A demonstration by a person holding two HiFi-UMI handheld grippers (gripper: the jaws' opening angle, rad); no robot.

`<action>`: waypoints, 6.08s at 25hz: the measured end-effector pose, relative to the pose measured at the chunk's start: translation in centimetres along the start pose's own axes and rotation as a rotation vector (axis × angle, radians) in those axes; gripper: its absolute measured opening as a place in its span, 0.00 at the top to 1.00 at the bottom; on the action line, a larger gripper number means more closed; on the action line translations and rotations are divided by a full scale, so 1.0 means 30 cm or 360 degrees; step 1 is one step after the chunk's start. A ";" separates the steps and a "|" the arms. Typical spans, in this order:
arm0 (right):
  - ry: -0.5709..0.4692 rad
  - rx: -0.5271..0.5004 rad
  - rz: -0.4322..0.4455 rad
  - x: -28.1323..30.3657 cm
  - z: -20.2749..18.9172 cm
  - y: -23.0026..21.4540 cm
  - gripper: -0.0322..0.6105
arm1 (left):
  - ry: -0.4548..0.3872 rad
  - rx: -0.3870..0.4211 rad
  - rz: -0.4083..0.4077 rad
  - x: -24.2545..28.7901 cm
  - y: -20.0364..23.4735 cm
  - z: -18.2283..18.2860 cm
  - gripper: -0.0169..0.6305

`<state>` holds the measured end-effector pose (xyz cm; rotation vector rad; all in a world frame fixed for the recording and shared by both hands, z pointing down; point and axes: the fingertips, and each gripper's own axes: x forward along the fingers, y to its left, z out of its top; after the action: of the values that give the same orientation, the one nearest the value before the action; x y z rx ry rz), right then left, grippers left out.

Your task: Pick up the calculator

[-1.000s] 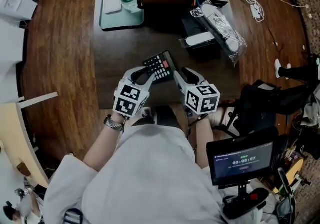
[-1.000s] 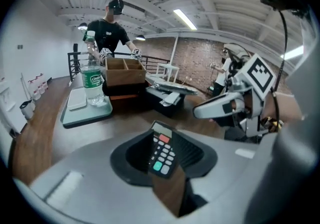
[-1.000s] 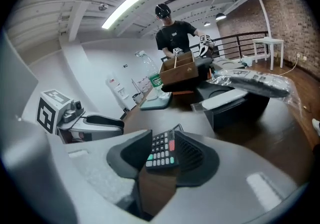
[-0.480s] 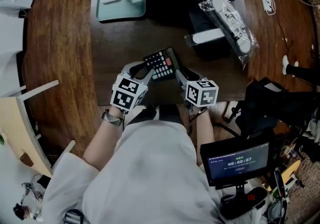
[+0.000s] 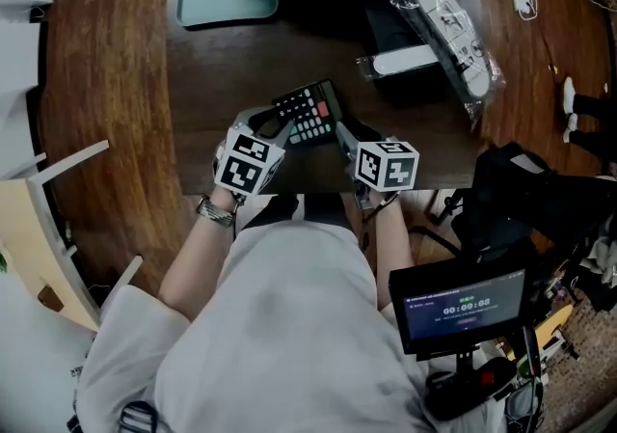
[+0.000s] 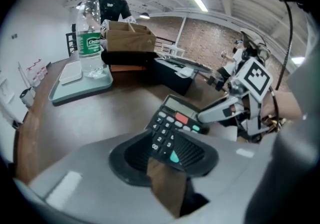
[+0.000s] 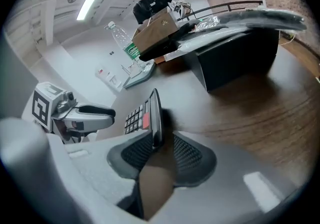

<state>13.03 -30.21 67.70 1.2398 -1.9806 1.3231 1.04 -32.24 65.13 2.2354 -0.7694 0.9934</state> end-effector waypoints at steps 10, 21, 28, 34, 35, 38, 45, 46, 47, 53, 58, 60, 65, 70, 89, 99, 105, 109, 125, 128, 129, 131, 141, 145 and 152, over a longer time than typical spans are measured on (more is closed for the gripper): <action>0.0000 0.0083 0.0128 0.004 0.003 -0.004 0.82 | 0.0032 -0.0261 0.0018 0.057 0.103 -0.006 0.66; 0.0025 0.0083 0.0278 0.012 0.000 -0.003 0.82 | -0.0079 -0.0727 -0.0437 0.084 0.102 -0.025 0.72; 0.0024 0.0015 0.0243 0.002 0.021 0.005 0.84 | -0.0059 -0.0752 -0.0461 0.084 0.100 -0.030 0.73; -0.0070 -0.0086 0.0203 -0.033 0.117 0.036 0.84 | -0.0188 -0.0746 -0.0436 0.036 0.119 0.047 0.73; -0.0089 -0.0104 0.0195 -0.044 0.131 0.043 0.84 | -0.0213 -0.0733 -0.0436 0.025 0.118 0.063 0.73; -0.0161 -0.0170 0.0180 -0.084 0.181 0.074 0.84 | -0.0281 -0.0677 -0.0395 -0.021 0.124 0.108 0.73; -0.0416 -0.0386 0.0132 -0.250 0.312 0.195 0.84 | -0.0550 -0.0480 -0.0358 -0.210 0.088 0.263 0.73; -0.0461 -0.0433 0.0105 -0.281 0.329 0.219 0.84 | -0.0593 -0.0435 -0.0345 -0.247 0.078 0.287 0.73; -0.0504 -0.0485 0.0071 -0.313 0.342 0.244 0.84 | -0.0635 -0.0389 -0.0333 -0.286 0.066 0.306 0.73; -0.0745 -0.0691 -0.0120 -0.520 0.358 0.400 0.83 | -0.0838 -0.0176 -0.0289 -0.515 -0.035 0.365 0.73; -0.0906 -0.0754 -0.0159 -0.652 0.356 0.509 0.83 | -0.0981 -0.0048 -0.0269 -0.669 -0.097 0.398 0.73; -0.0958 -0.0782 -0.0172 -0.694 0.348 0.547 0.83 | -0.1035 -0.0029 -0.0267 -0.715 -0.118 0.396 0.73; -0.1058 -0.0835 -0.0203 -0.779 0.323 0.622 0.83 | -0.1135 0.0007 -0.0270 -0.807 -0.163 0.387 0.73; -0.1151 -0.0841 -0.0216 -0.864 0.286 0.666 0.83 | -0.1209 0.0124 -0.0262 -0.887 -0.229 0.386 0.73; -0.1452 -0.1020 -0.0097 -1.086 0.320 0.747 0.82 | -0.1482 0.0338 -0.0094 -1.073 -0.373 0.455 0.73; -0.1452 -0.1003 -0.0074 -1.128 0.313 0.694 0.82 | -0.1459 0.0396 -0.0037 -1.056 -0.440 0.478 0.73; -0.1436 -0.0985 -0.0079 -1.120 0.292 0.709 0.82 | -0.1445 0.0383 -0.0028 -1.065 -0.435 0.456 0.73; -0.1404 -0.0929 -0.0053 -1.109 0.271 0.726 0.82 | -0.1441 0.0393 -0.0043 -1.078 -0.429 0.432 0.73; -0.1313 -0.0834 -0.0108 -1.094 0.073 0.742 0.82 | -0.1338 0.0284 -0.0174 -1.053 -0.479 0.243 0.73; -0.1322 -0.0841 -0.0076 -1.121 0.019 0.757 0.82 | -0.1349 0.0283 -0.0149 -1.080 -0.521 0.195 0.73; -0.1325 -0.0844 -0.0072 -1.133 -0.006 0.764 0.82 | -0.1349 0.0283 -0.0142 -1.090 -0.539 0.177 0.73; -0.1332 -0.0853 -0.0064 -1.166 -0.064 0.777 0.82 | -0.1357 0.0283 -0.0130 -1.113 -0.584 0.133 0.73; -0.1364 -0.0922 -0.0042 -1.405 -0.467 0.759 0.82 | -0.1410 0.0250 -0.0108 -1.166 -0.953 -0.174 0.73; -0.1372 -0.0937 -0.0018 -1.482 -0.663 0.771 0.82 | -0.1412 0.0250 -0.0083 -1.204 -1.094 -0.328 0.73; -0.1355 -0.0900 0.0040 -1.582 -0.919 0.768 0.82 | -0.1374 0.0253 -0.0030 -1.254 -1.291 -0.526 0.73</action>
<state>13.60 17.88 32.63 1.6062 -2.6484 0.1355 -0.38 14.82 34.34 2.8057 -1.0288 0.0190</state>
